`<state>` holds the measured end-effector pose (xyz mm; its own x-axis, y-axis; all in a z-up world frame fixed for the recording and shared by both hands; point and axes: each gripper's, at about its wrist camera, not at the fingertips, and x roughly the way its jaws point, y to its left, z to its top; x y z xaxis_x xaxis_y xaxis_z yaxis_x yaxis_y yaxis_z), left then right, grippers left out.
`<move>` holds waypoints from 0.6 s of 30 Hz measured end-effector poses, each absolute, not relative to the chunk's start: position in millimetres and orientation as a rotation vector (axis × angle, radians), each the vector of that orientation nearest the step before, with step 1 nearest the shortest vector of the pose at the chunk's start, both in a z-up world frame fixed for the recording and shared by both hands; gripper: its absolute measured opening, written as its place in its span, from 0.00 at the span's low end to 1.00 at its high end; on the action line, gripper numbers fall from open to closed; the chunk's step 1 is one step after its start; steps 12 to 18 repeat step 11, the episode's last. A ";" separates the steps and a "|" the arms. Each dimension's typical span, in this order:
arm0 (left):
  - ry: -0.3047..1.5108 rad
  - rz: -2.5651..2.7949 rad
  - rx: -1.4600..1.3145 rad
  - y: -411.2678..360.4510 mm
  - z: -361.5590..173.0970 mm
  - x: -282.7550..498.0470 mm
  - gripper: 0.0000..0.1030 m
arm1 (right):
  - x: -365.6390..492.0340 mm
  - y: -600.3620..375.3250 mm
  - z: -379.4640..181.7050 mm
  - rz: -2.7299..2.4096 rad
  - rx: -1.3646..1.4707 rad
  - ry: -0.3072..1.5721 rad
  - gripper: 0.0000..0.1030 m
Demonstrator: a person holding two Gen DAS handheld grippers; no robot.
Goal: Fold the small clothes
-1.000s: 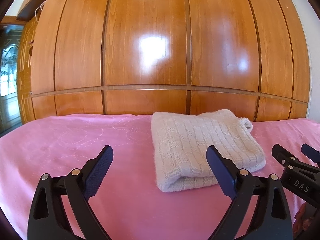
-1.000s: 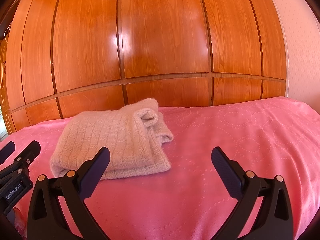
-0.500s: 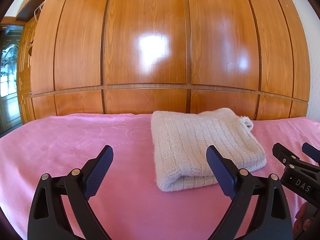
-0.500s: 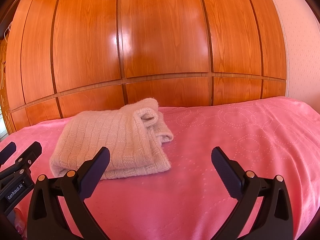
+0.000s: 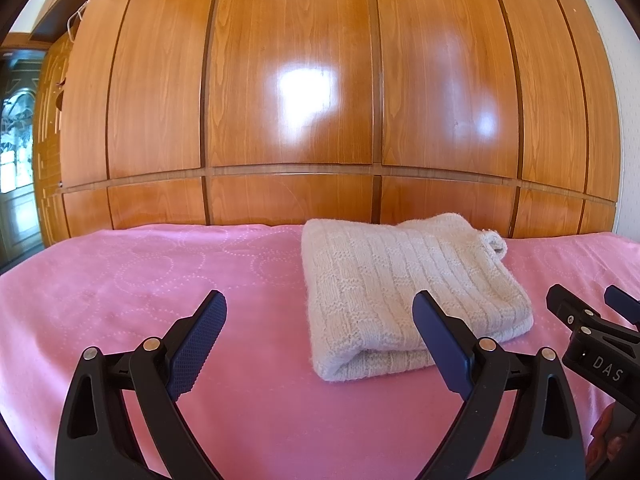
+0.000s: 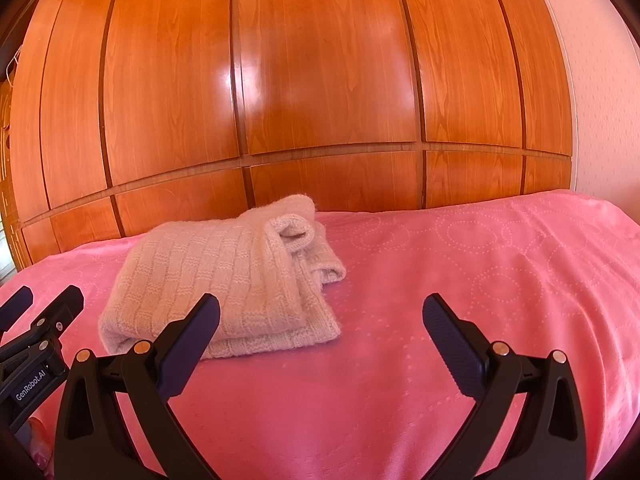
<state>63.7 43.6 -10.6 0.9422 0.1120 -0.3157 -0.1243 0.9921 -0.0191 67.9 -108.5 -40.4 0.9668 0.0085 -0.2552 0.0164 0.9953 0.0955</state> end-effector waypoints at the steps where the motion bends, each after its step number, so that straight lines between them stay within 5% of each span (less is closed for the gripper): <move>1: 0.324 0.120 -0.038 43.5 -10.8 63.9 0.91 | 67.8 -108.3 -40.4 -0.004 0.097 0.259 0.98; 18: 0.368 0.116 -0.032 44.1 -13.2 68.0 0.96 | 68.2 -108.3 -40.8 -0.005 0.099 0.263 0.98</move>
